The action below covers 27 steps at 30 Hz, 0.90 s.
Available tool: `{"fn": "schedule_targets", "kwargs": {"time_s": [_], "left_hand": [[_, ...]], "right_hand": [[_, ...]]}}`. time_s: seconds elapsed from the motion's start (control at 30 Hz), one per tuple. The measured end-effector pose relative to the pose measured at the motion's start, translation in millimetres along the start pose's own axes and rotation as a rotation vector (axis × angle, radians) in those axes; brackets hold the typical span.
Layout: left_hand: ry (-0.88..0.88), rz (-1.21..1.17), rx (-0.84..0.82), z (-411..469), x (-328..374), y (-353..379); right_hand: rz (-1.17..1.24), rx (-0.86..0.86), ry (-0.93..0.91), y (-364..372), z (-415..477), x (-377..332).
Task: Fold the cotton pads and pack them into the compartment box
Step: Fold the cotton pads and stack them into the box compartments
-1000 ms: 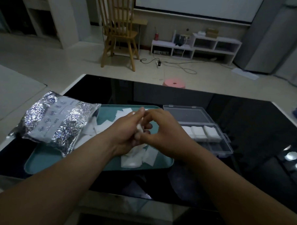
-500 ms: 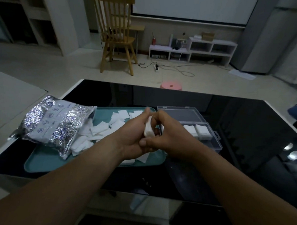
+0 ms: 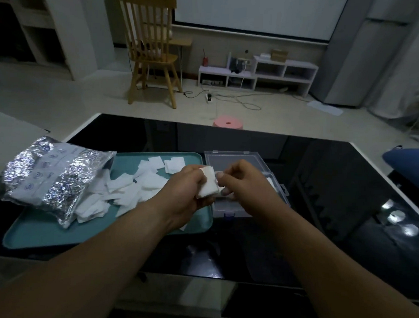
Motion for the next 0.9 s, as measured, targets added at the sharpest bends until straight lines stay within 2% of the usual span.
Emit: {"fn": "schedule_targets", "kwargs": {"time_s": [0.1,0.23,0.47,0.57,0.7,0.77,0.83,0.9], "left_hand": [[0.019,0.065,-0.015,9.1,-3.0,9.0],[0.068,0.12,0.089,22.0,1.6,19.0],[0.16,0.396,0.106,38.0,0.4,21.2],[0.262,0.673,0.145,39.3,-3.1,8.4],[0.303,1.085,0.036,37.3,-14.6,-2.8],[0.337,1.274,0.05,35.7,-22.6,-3.2],[0.357,1.383,0.095,33.4,-27.6,-2.6],[0.363,1.391,0.118,33.0,-29.4,-3.3]], "right_hand": [[-0.012,-0.052,0.019,-1.0,5.4,1.4],[0.025,0.026,0.041,0.4,13.5,5.9],[0.012,0.083,0.079,-11.7,31.8,14.9],[-0.04,0.136,0.087,-29.3,37.1,16.4],[-0.087,0.171,0.142,-40.5,36.6,24.8],[-0.124,0.136,0.164,-36.7,34.0,31.2],[-0.208,0.089,0.167,-29.3,31.2,36.5],[-0.284,0.057,0.171,-21.4,28.5,39.7]]}}
Point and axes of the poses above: each hand's wrist, its own z-axis towards the middle knuckle, its own y-axis out of the palm, x = y × z, the point moved 1 cm from there along z, towards the middle knuckle, and after that the axes turned 12 degrees about z, right-handed, at the moved point
